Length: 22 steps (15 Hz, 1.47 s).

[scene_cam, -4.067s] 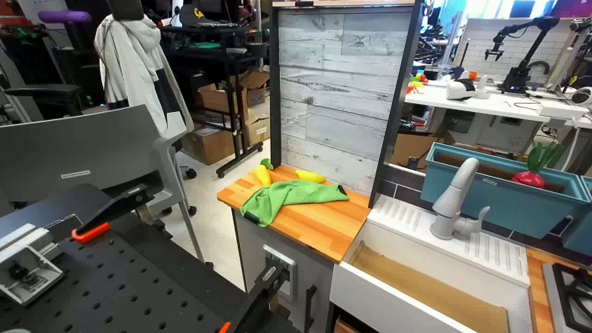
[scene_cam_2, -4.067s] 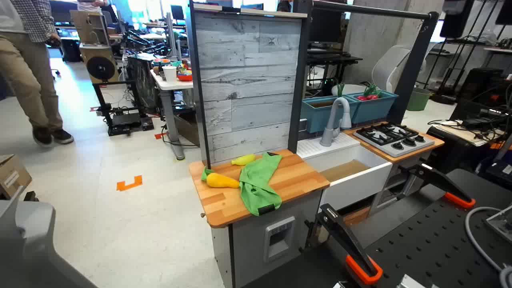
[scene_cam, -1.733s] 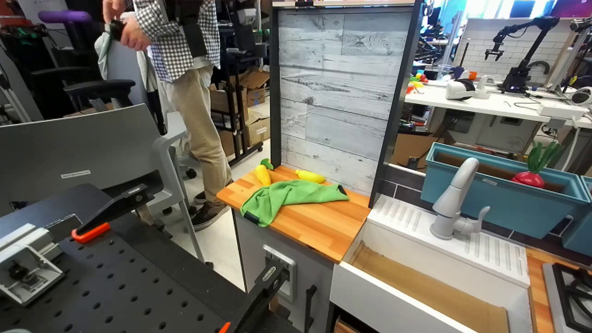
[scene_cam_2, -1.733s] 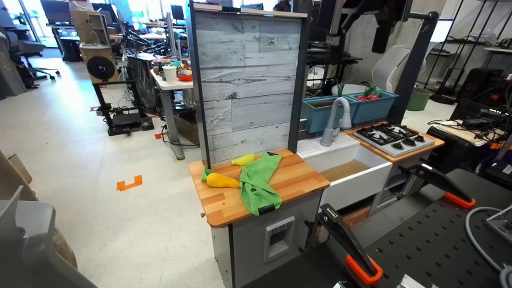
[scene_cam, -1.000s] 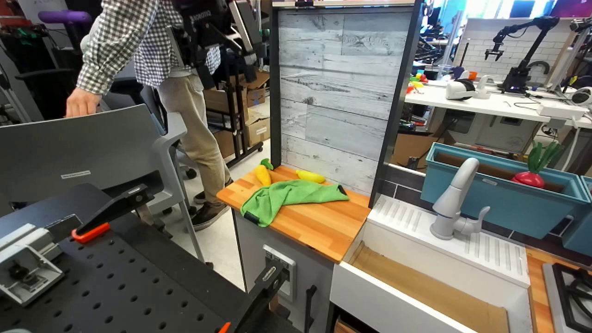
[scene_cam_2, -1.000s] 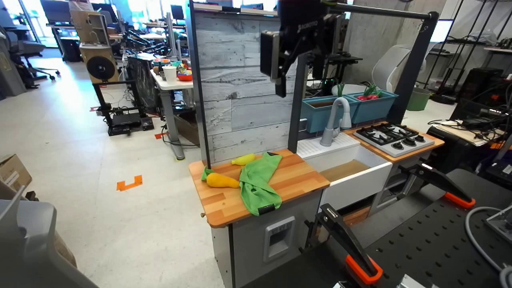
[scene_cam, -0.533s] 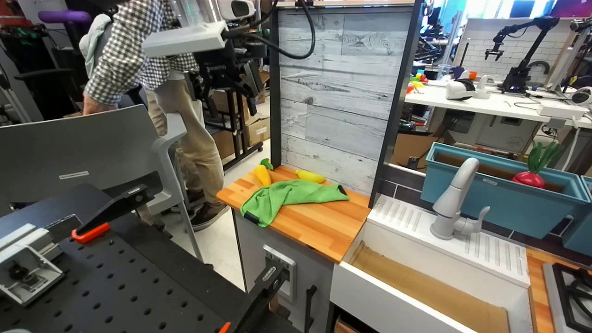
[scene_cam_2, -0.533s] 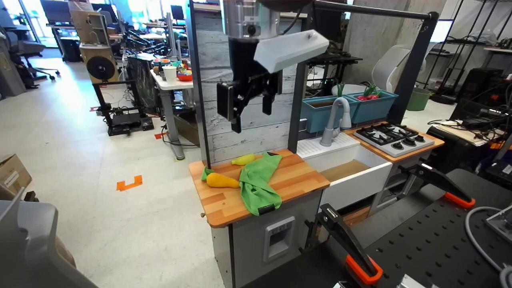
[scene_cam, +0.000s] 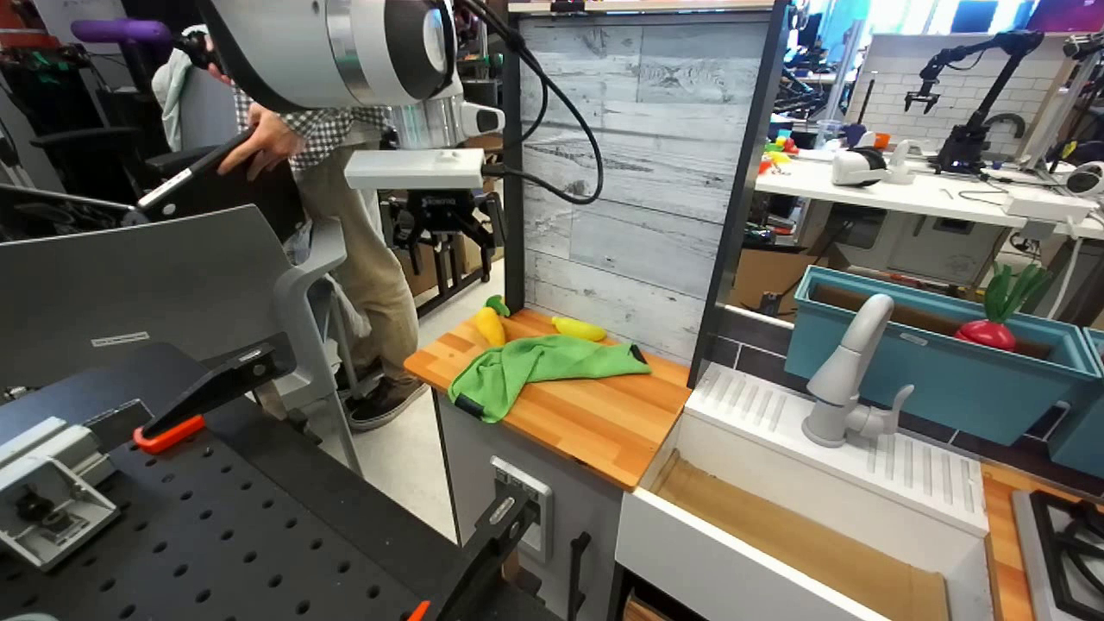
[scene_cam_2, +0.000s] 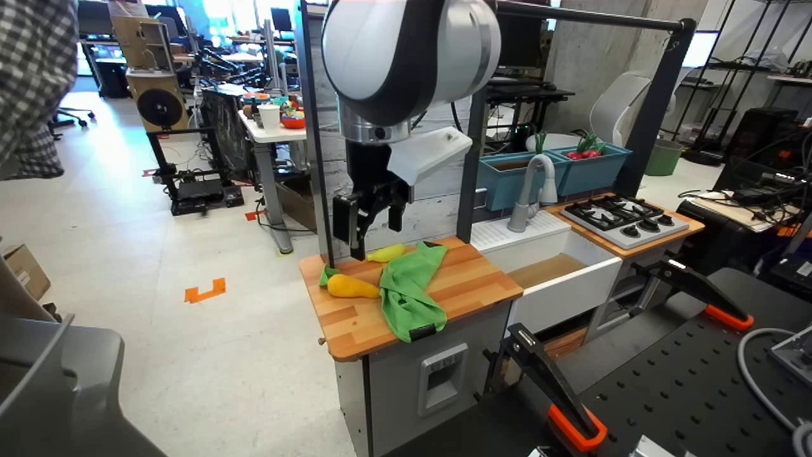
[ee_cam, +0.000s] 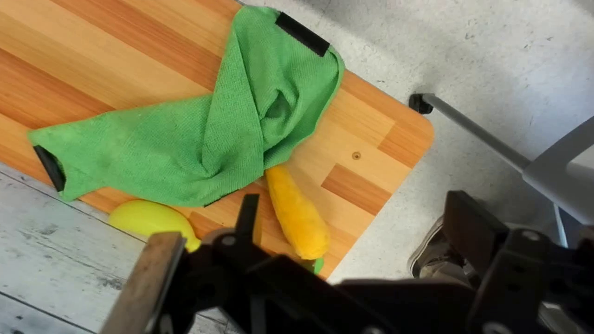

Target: Move the carrot plushie to the right

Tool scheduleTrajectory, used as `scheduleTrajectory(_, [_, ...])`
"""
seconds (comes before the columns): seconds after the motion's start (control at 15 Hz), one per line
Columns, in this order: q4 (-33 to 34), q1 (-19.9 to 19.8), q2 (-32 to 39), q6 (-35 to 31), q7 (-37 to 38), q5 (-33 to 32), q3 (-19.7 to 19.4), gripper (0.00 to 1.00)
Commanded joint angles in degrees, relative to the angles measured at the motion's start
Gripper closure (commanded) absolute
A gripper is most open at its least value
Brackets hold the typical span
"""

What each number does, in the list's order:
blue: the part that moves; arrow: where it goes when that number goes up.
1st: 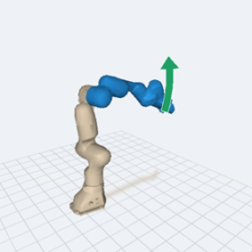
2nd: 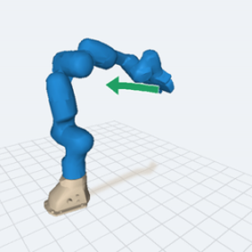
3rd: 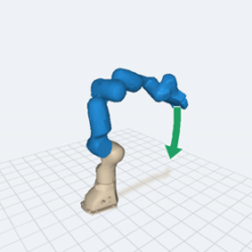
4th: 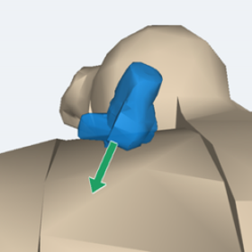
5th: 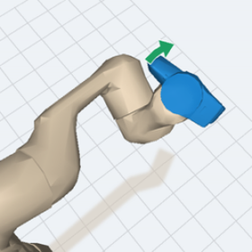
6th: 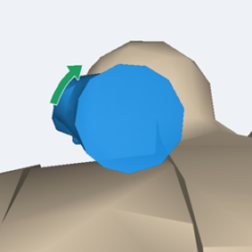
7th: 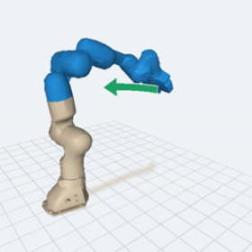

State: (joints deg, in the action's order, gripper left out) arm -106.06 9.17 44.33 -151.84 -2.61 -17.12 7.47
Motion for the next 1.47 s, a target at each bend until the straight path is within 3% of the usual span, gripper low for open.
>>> scheduleTrajectory(0.0, [9.9, 0.8, 7.1, 4.8, -4.9, 1.8, -0.6, 0.0])
scheduleTrajectory(0.6, [30.8, 2.2, 20.6, 20.2, -10.3, 1.0, -1.8, 0.0])
scheduleTrajectory(1.07, [47.4, 6.9, 30.4, 30.4, -9.5, -0.2, -4.0, 0.0])
scheduleTrajectory(1.4, [55.5, 10.0, 35.9, 34.4, -9.3, -1.2, -6.3, 0.0])
